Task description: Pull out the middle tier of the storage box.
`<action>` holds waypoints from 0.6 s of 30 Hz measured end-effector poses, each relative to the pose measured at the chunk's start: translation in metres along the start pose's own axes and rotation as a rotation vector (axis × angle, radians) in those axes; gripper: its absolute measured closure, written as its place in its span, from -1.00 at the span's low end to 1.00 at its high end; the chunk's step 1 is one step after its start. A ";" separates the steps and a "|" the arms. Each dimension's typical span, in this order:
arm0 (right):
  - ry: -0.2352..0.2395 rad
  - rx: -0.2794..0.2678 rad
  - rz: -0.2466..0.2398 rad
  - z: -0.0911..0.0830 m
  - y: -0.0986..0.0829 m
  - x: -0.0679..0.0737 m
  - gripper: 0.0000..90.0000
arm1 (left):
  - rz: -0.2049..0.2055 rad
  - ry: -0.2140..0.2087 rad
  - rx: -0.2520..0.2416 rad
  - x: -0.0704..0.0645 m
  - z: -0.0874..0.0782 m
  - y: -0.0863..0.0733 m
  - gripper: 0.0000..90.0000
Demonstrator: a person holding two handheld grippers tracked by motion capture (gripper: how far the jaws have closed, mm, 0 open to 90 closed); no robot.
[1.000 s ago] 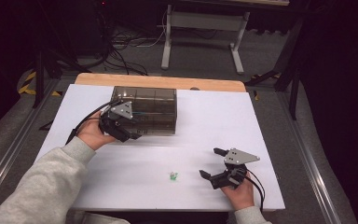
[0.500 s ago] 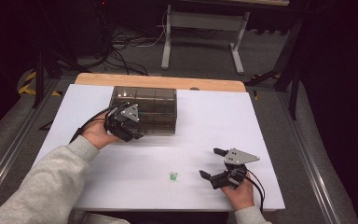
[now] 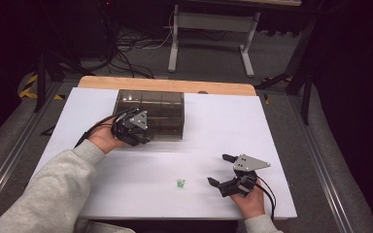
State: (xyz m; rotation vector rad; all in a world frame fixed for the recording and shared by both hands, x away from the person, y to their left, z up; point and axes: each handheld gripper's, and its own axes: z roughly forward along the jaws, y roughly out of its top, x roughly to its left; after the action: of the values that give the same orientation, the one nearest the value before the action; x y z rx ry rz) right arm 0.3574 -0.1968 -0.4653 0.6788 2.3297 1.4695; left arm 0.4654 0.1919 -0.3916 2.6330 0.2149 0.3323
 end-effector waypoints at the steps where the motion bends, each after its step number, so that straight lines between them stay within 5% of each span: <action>1: 0.000 0.000 0.000 0.000 0.000 0.000 -1.00 | -0.004 -0.001 0.002 -0.001 0.001 0.000 0.26; 18: 0.005 0.002 0.000 0.000 0.000 0.000 -1.00 | 0.059 0.050 0.071 -0.004 0.005 0.005 0.59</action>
State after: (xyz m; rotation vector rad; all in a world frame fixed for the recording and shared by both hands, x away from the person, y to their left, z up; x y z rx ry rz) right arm 0.3574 -0.1964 -0.4655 0.6769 2.3351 1.4710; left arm 0.4637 0.1846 -0.3942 2.7074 0.1691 0.4185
